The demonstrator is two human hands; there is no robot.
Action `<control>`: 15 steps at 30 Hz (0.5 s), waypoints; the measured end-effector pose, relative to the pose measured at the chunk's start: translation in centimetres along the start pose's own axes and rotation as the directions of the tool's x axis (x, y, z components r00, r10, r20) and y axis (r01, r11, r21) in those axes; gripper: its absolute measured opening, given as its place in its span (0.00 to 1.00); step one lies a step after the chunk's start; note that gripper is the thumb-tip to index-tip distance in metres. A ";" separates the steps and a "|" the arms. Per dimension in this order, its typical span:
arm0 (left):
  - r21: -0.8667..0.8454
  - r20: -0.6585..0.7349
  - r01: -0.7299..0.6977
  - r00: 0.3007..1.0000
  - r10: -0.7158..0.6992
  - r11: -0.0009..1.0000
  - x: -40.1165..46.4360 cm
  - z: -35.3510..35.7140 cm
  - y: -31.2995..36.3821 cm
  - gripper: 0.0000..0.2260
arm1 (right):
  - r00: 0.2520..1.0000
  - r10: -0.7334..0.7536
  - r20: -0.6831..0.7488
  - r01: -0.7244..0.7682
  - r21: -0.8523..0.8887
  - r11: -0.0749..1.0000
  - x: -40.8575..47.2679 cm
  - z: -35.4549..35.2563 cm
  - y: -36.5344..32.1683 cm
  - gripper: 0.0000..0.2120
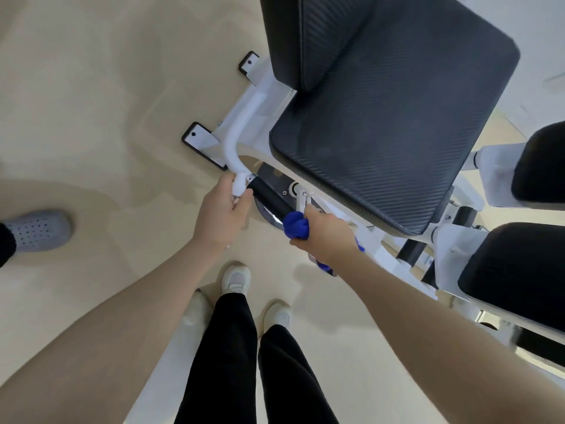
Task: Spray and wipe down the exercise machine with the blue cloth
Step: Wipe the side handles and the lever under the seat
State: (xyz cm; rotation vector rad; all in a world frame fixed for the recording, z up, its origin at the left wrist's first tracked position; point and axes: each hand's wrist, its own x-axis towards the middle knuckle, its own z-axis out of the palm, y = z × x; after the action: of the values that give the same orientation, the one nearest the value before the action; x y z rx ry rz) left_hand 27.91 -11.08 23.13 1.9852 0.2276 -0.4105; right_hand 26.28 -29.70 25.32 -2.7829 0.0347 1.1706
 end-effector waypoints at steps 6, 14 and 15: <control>-0.034 -0.055 -0.003 0.998 0.001 0.999 -0.5 -0.6 0.0 0.02 | 0.981 -0.053 -0.186 0.085 0.171 0.982 2.4 -3.3 -2.5 0.19; 0.019 -0.089 -0.005 0.996 0.007 1.000 -1.1 -1.4 -2.6 0.04 | 0.980 -0.141 -0.139 0.156 0.107 0.982 5.7 -0.5 -4.4 0.17; 0.023 -0.080 0.002 0.997 0.000 1.000 -1.2 -1.3 -2.6 0.04 | 0.986 -0.126 -0.113 0.141 0.145 0.979 5.0 -0.2 -3.0 0.17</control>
State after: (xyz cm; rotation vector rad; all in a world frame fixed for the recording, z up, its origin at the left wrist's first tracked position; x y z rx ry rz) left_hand 26.17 -8.76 21.89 2.0265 0.2755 -0.3356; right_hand 30.11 -26.59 22.21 -2.6630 -0.0508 0.9497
